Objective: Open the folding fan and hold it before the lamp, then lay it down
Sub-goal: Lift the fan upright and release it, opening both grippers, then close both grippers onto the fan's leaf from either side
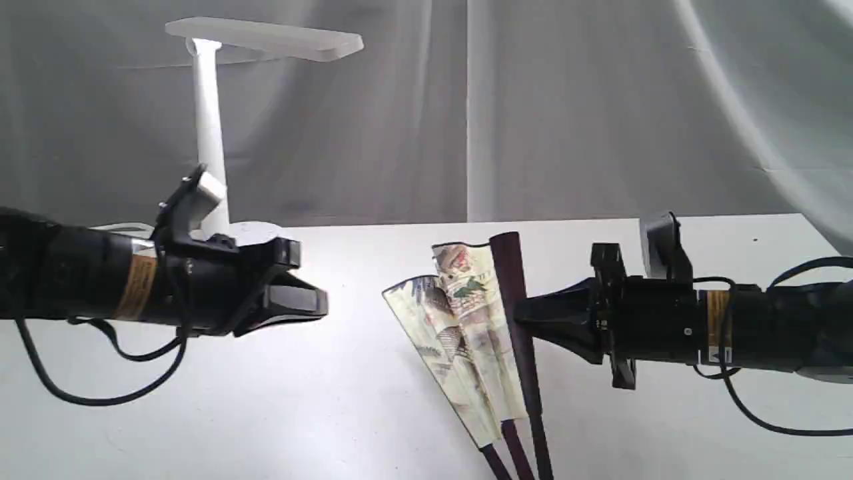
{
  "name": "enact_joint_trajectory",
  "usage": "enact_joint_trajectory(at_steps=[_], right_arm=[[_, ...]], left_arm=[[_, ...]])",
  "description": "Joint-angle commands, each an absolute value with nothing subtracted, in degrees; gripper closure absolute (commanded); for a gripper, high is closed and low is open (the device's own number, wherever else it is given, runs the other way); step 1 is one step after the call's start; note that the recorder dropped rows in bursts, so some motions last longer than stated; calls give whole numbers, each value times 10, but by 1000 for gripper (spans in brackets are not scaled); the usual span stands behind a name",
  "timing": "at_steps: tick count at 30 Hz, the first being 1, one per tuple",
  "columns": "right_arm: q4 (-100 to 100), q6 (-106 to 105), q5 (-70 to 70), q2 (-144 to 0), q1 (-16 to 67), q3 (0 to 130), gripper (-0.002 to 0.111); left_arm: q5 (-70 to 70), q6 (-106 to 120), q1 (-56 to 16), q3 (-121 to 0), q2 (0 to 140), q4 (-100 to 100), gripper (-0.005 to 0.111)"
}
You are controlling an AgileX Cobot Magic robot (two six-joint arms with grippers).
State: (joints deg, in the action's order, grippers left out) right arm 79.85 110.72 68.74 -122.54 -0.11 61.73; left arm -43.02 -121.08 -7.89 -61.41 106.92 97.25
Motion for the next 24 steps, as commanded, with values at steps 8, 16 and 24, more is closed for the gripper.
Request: enact_joint_trajectory(at_steps=[8, 16, 24], right_arm=[[798, 1129, 700, -1224, -6, 615, 108], [773, 1129, 700, -1224, -6, 615, 108], [770, 1129, 700, -1224, -6, 615, 108]], left_arm=[[-613, -1088, -66, -601, 1201, 755, 107], [-700, -1080, -66, -604, 1333, 633, 107], [-700, -1080, -69, -630, 1367, 636, 98]])
